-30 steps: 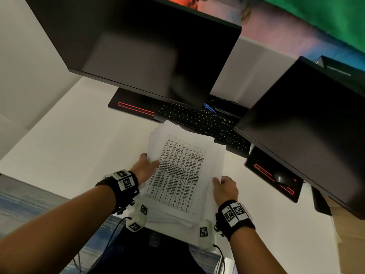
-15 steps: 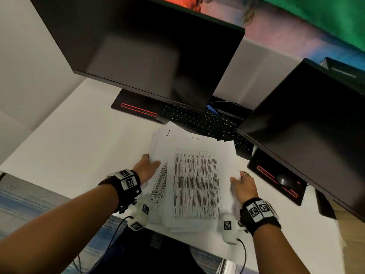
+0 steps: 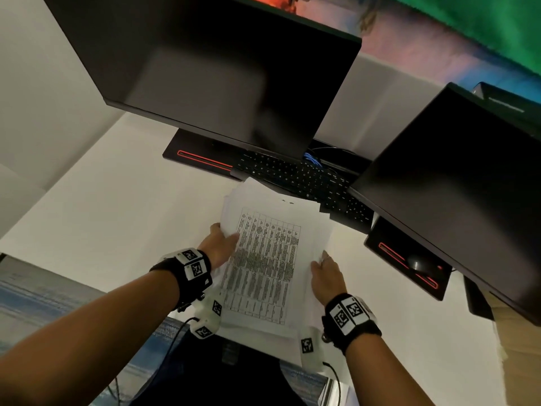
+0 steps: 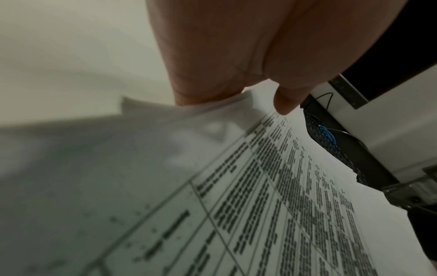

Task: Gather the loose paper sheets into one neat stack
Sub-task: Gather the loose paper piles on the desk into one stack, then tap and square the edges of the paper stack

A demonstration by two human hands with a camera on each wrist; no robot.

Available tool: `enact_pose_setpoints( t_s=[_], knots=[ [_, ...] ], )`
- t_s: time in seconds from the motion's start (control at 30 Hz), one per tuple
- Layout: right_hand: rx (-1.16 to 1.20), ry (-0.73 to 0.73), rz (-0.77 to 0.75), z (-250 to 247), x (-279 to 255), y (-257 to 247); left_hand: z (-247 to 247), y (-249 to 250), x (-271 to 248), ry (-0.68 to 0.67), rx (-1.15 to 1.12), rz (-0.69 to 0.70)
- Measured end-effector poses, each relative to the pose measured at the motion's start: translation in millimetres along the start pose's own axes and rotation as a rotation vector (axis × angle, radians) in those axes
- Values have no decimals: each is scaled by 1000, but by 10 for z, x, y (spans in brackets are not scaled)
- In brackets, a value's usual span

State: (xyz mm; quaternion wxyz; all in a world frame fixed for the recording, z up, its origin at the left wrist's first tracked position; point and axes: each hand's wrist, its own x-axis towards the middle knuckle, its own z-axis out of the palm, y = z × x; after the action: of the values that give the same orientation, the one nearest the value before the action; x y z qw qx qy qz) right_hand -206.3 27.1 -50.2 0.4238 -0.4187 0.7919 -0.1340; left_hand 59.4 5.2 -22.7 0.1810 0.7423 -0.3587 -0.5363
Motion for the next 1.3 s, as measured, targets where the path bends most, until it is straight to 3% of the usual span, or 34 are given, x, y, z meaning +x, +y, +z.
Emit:
enact_pose_setpoints(
  t_s=[0.1, 0.2, 0.27, 0.4, 0.53, 0.7, 0.8, 0.9, 1.0, 1.1, 1.17, 1.3],
  knots=[
    [30, 121, -13, -17, 159, -171, -5, 154, 75, 11, 41, 31],
    [47, 17, -96, 11, 251, -398, 61, 321, 179, 13, 75, 95],
    [112, 51, -149, 27, 283, -464, 99, 401, 215, 6, 92, 113],
    [122, -7, -160, 108, 277, -355, 121, 407, 236, 20, 46, 53],
    [256, 36, -113, 140, 229, -185, 115, 280, 194, 26, 128, 148],
    [387, 60, -54, -35, 171, -145, 23, 324, -96, 22, -61, 384],
    [639, 6, -49, -316, 47, -337, -134, 535, -360, -19, -154, 519],
    [682, 83, -185, -637, -185, -658, -266, 806, -530, -23, -193, 654],
    [789, 222, -390, -877, -521, -946, -283, 1003, -680, 94, -243, 859],
    [847, 242, -543, -897, -852, -1101, -208, 1117, -891, 188, -316, 983],
    [853, 247, -583, -817, -948, -1074, -175, 1041, -896, 149, -364, 965],
    [923, 193, -538, -670, -875, -916, -212, 770, -714, 14, -361, 762]
  ],
)
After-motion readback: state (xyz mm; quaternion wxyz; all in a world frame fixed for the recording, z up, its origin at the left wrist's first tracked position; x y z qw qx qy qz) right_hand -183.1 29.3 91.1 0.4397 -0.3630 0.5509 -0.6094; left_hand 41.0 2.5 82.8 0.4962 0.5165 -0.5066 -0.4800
